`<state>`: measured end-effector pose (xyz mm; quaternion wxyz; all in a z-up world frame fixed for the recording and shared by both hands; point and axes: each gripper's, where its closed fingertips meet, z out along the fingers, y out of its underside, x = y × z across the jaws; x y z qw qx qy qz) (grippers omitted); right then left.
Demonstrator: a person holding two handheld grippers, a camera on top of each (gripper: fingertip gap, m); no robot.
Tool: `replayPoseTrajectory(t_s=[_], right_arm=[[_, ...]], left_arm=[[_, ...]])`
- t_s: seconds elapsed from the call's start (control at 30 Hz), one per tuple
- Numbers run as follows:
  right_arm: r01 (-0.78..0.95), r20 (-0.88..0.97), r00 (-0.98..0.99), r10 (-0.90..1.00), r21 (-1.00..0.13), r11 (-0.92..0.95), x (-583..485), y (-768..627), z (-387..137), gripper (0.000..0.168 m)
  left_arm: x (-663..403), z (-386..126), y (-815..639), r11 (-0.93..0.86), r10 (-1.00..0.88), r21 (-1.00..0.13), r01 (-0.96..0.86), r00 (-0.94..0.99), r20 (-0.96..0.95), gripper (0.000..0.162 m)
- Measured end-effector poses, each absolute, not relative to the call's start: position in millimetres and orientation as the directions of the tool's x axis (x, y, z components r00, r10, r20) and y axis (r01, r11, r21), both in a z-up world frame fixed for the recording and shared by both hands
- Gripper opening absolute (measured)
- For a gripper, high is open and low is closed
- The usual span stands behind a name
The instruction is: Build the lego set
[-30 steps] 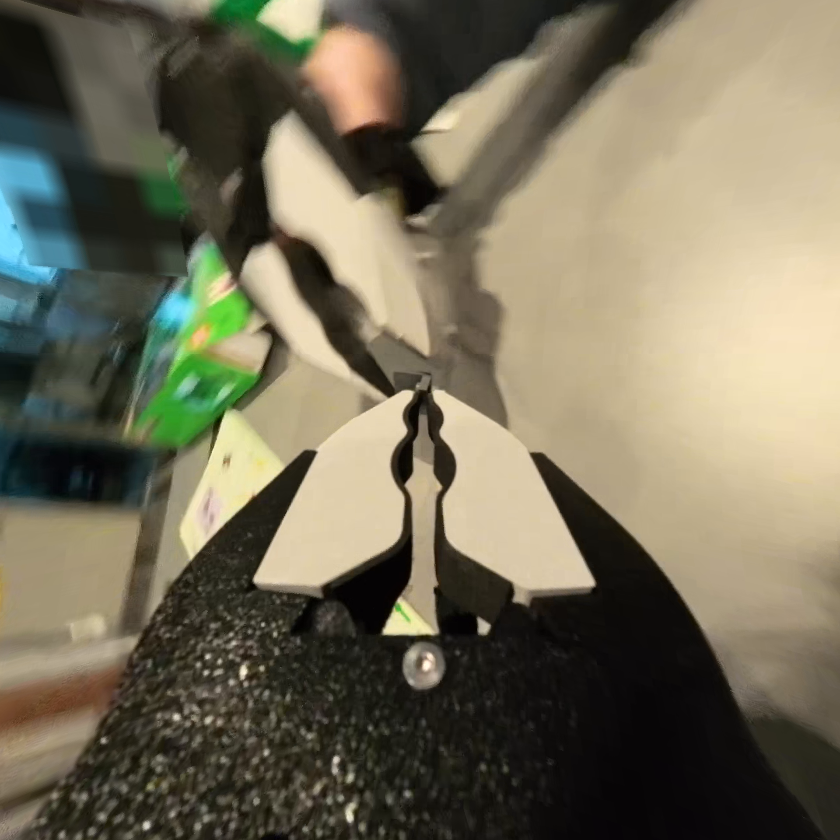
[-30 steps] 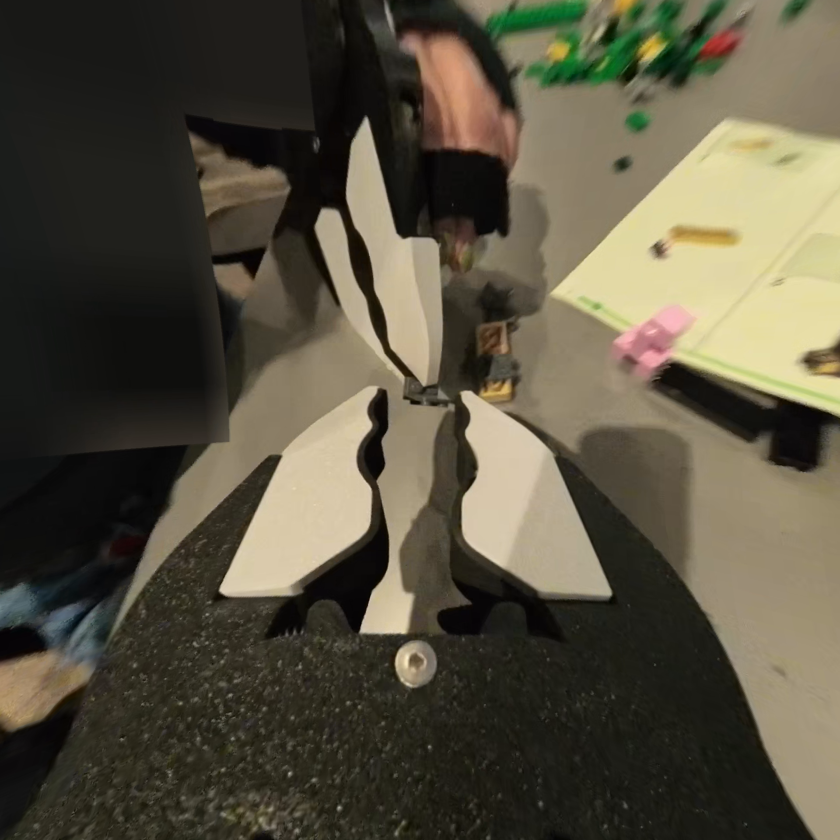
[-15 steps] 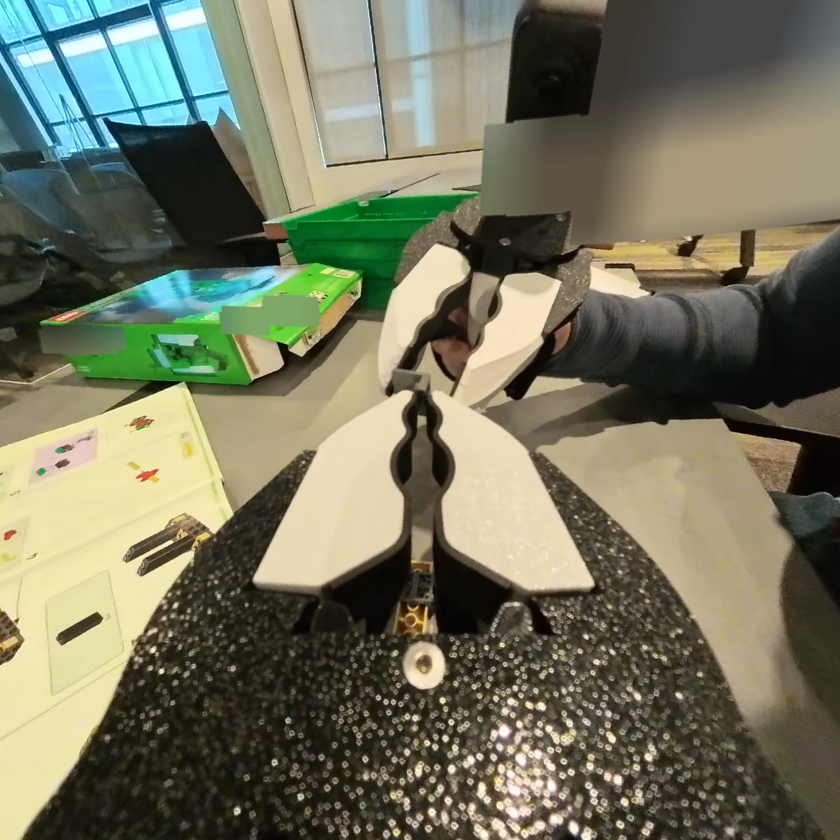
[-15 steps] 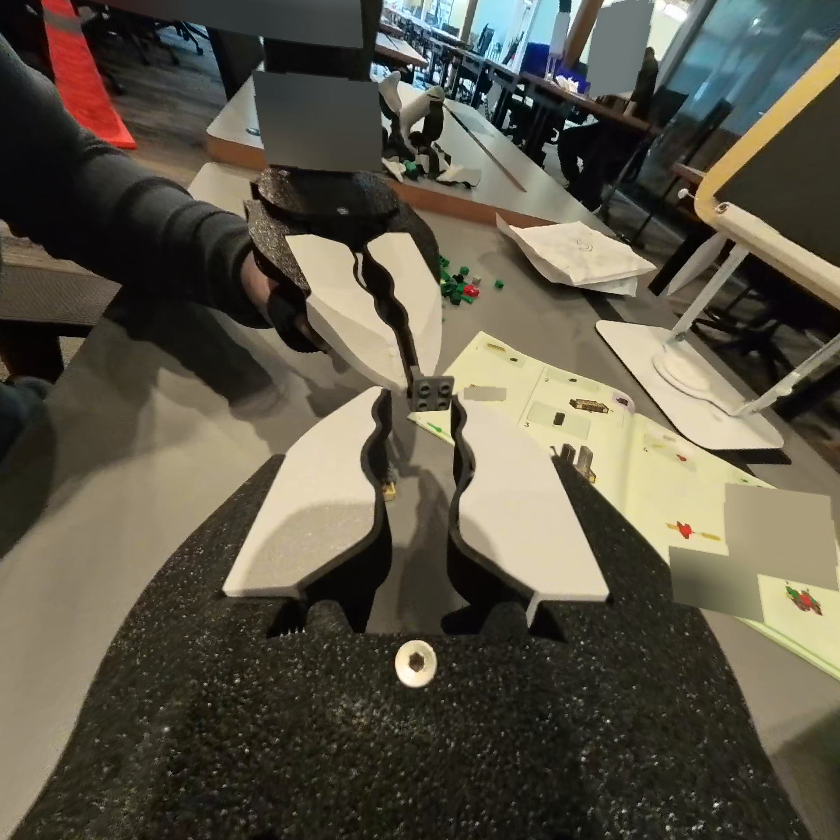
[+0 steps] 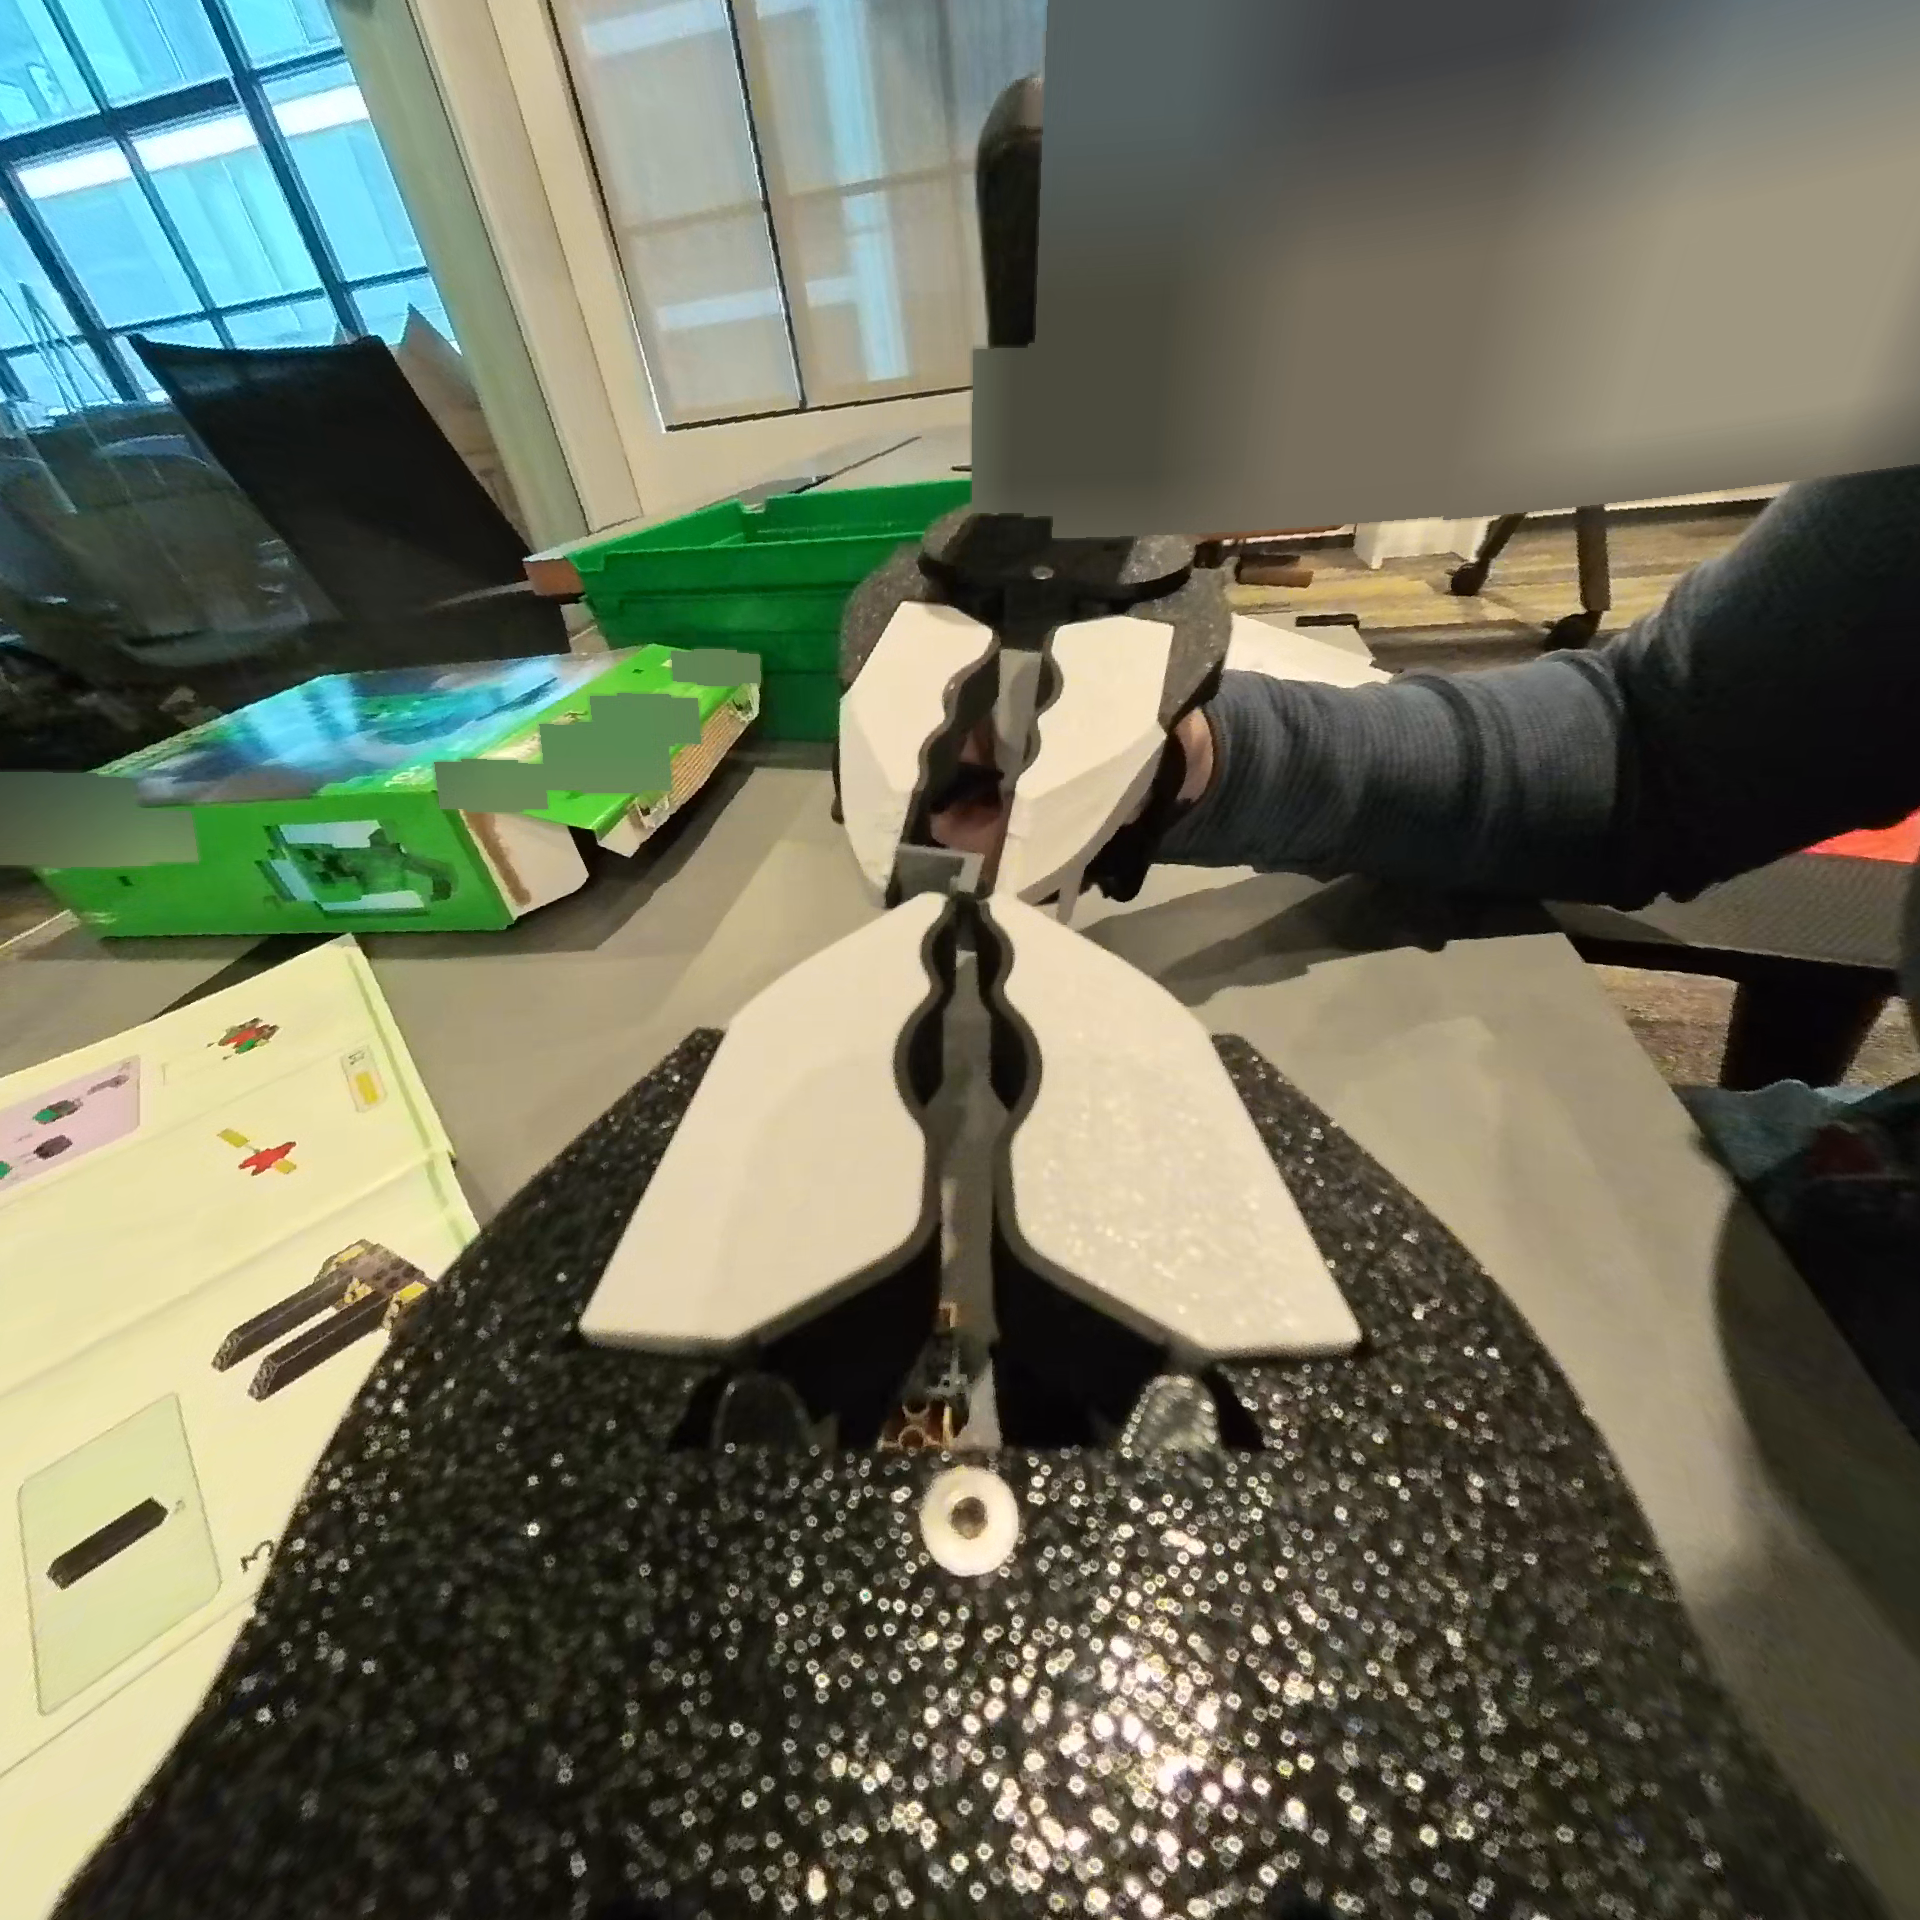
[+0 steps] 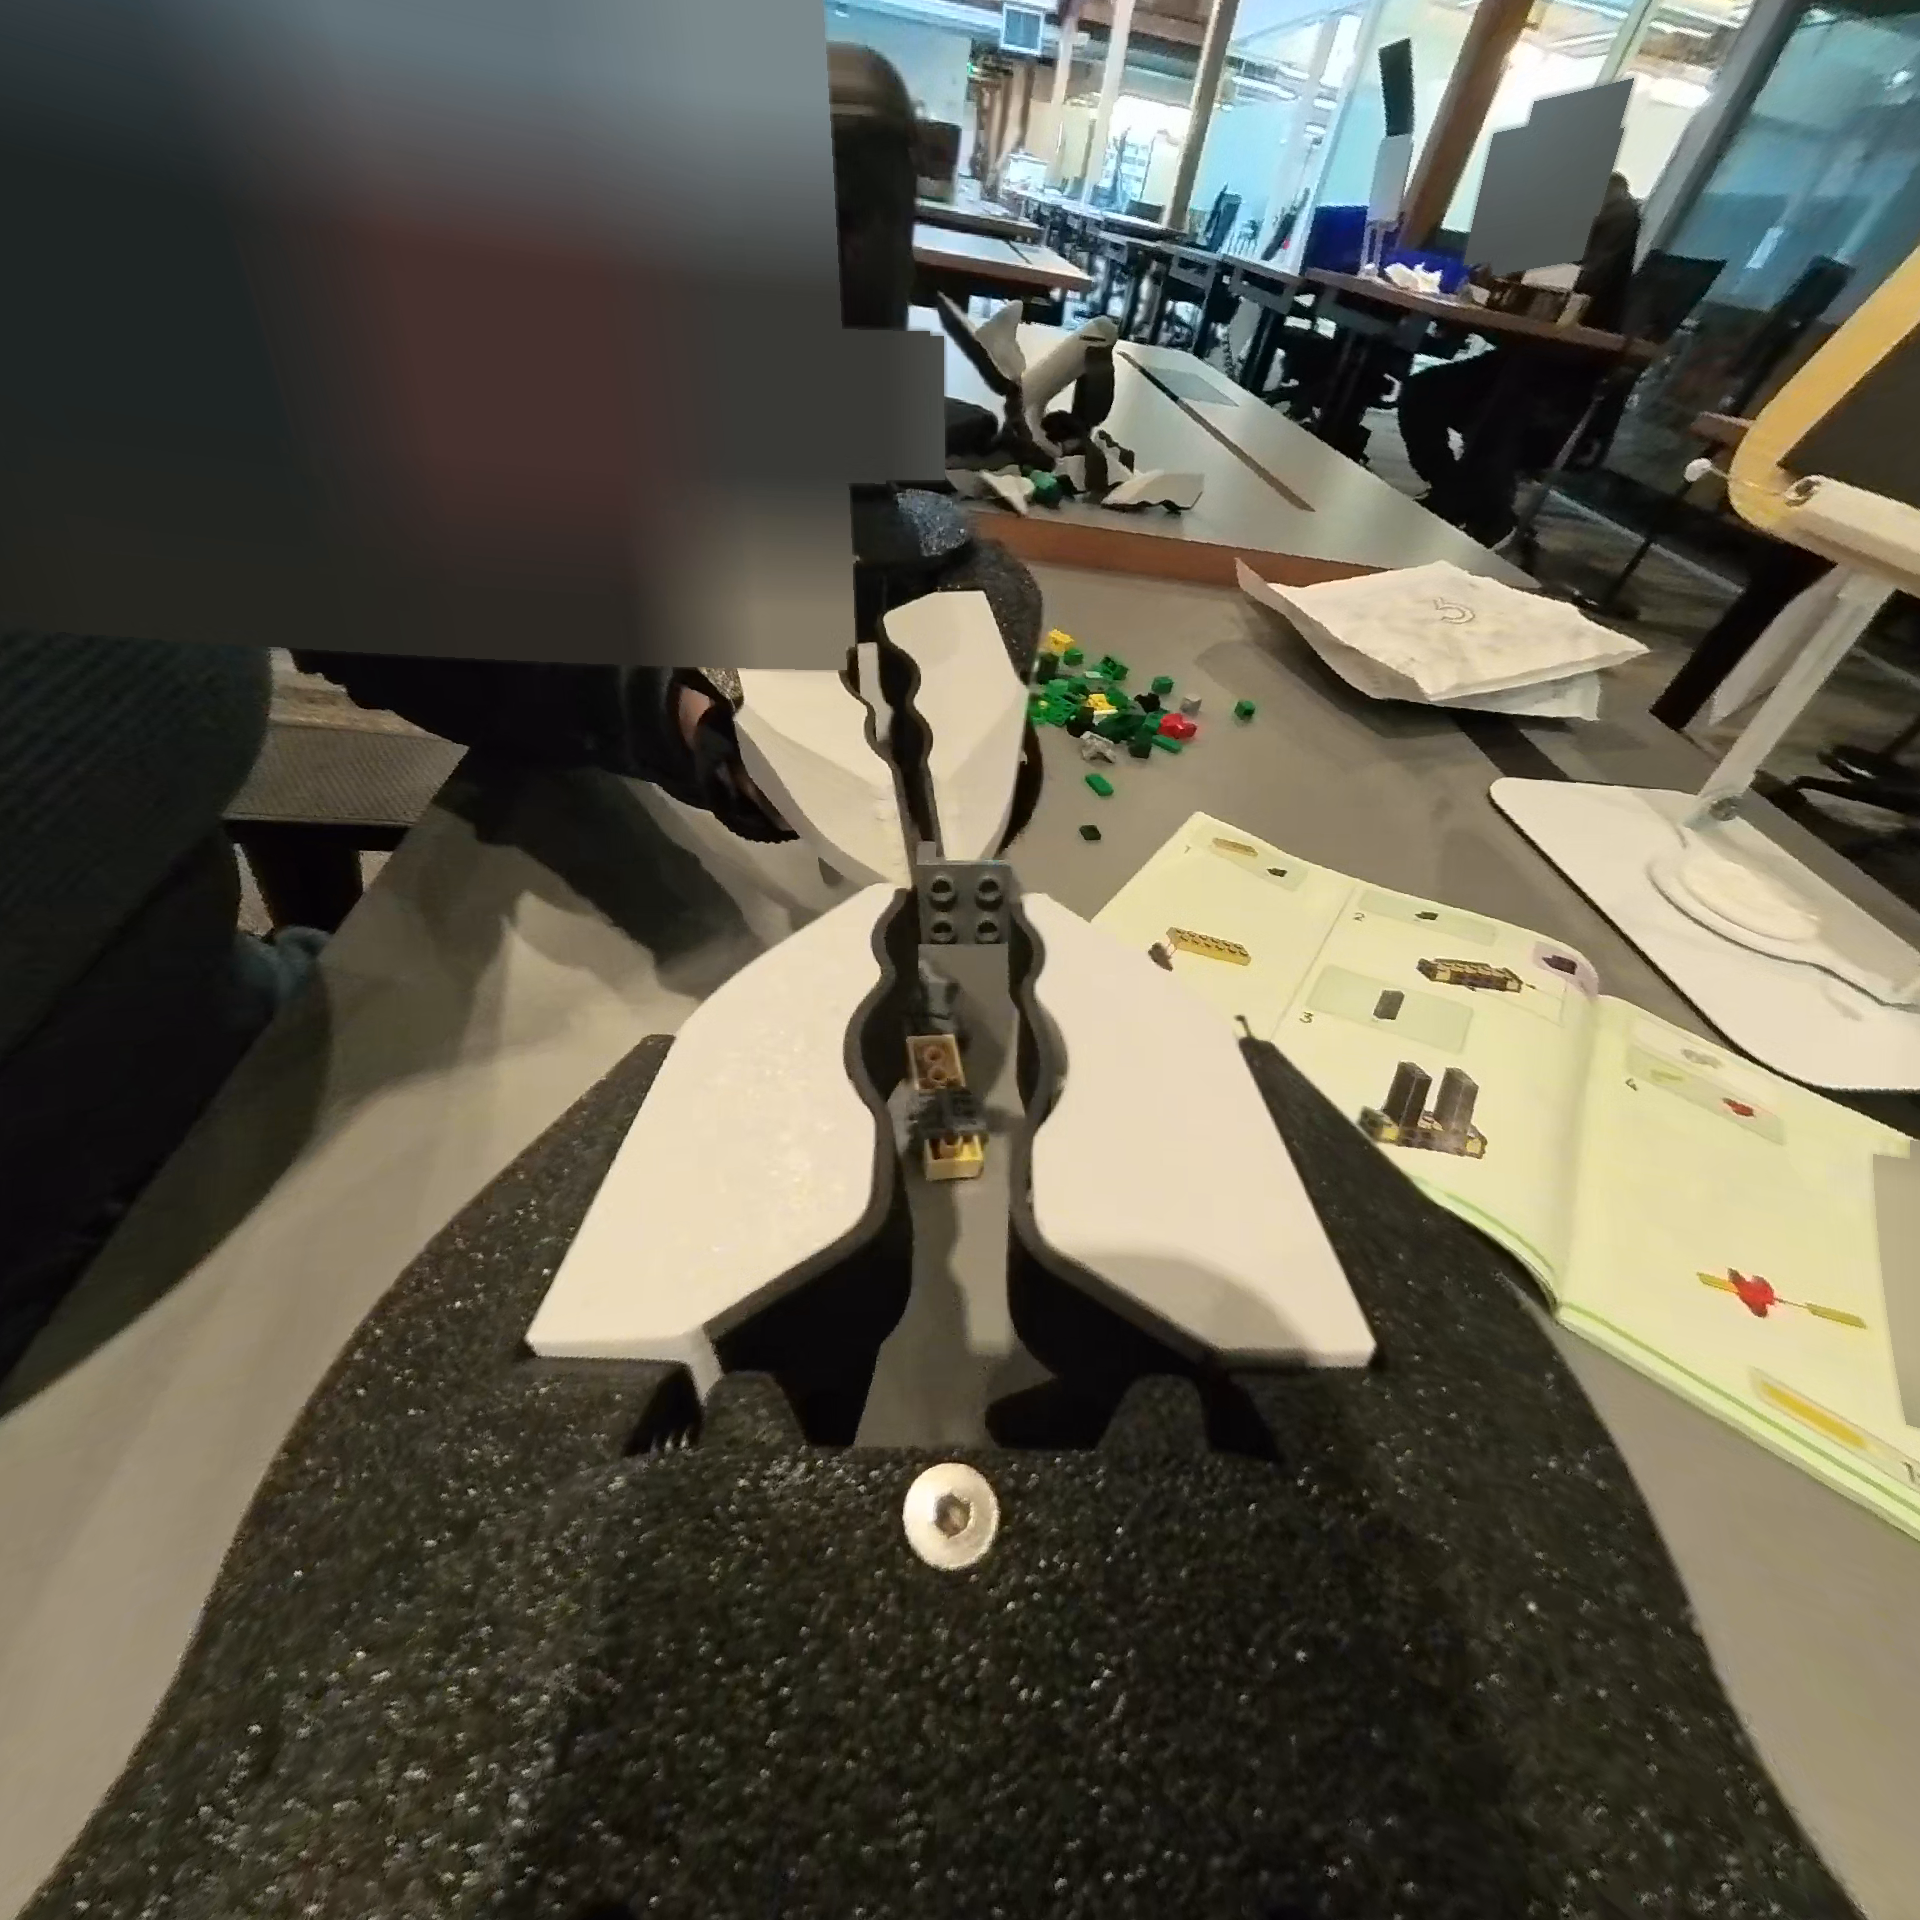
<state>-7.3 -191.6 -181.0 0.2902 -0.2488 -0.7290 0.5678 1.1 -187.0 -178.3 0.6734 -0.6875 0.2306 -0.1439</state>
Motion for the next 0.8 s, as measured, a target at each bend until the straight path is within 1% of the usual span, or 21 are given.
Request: replayPoseTrajectory(t_s=[0.2,0.27,0.37,0.47,0.5,0.57,0.6,0.67,0.7,0.73,0.8], right_arm=[[0.030,0.147,-0.718,0.680,-0.970,0.242,-6,-193,-183,0.016],[0.037,0.151,-0.710,0.688,-0.967,0.250,-8,-191,-186,0.016],[0.062,0.133,-0.709,0.693,-0.966,0.249,-9,-188,-192,0.016],[0.114,0.094,-0.713,0.695,-0.962,0.247,-11,-183,-203,0.016],[0.134,0.078,-0.718,0.692,-0.960,0.247,-11,-183,-208,0.016],[0.174,0.039,-0.730,0.682,-0.955,0.241,-11,-183,-217,0.016],[0.190,0.022,-0.736,0.677,-0.953,0.238,-11,-184,-220,0.016],[0.215,-0.001,-0.740,0.672,-0.948,0.236,-11,-184,-226,0.016],[0.225,-0.007,-0.740,0.673,-0.945,0.238,-12,-184,-228,0.016],[0.231,-0.011,-0.740,0.673,-0.943,0.239,-12,-185,-229,0.016],[0.240,-0.018,-0.740,0.673,-0.941,0.239,-12,-185,-231,0.016]], left_arm=[[3,-181,-188,0.016,-0.520,-0.988,-0.151,0.843,-0.137,0.003],[4,-185,-189,0.003,-0.528,-0.985,-0.171,0.837,-0.147,0.014],[0,-199,-191,-0.074,-0.525,-0.969,-0.236,0.835,-0.163,0.042],[-19,-228,-195,-0.237,-0.497,-0.911,-0.337,0.848,-0.185,0.055],[-26,-239,-197,-0.295,-0.490,-0.883,-0.364,0.851,-0.187,0.057],[-37,-261,-203,-0.400,-0.488,-0.820,-0.408,0.853,-0.187,0.057],[-42,-269,-205,-0.436,-0.485,-0.789,-0.434,0.851,-0.200,0.054],[-50,-278,-207,-0.461,-0.474,-0.741,-0.488,0.842,-0.259,0.040],[-51,-280,-207,-0.466,-0.474,-0.725,-0.506,0.835,-0.278,0.036],[-50,-283,-207,-0.475,-0.486,-0.713,-0.515,0.830,-0.275,0.034],[-46,-290,-208,-0.501,-0.512,-0.695,-0.516,0.824,-0.242,0.036]])
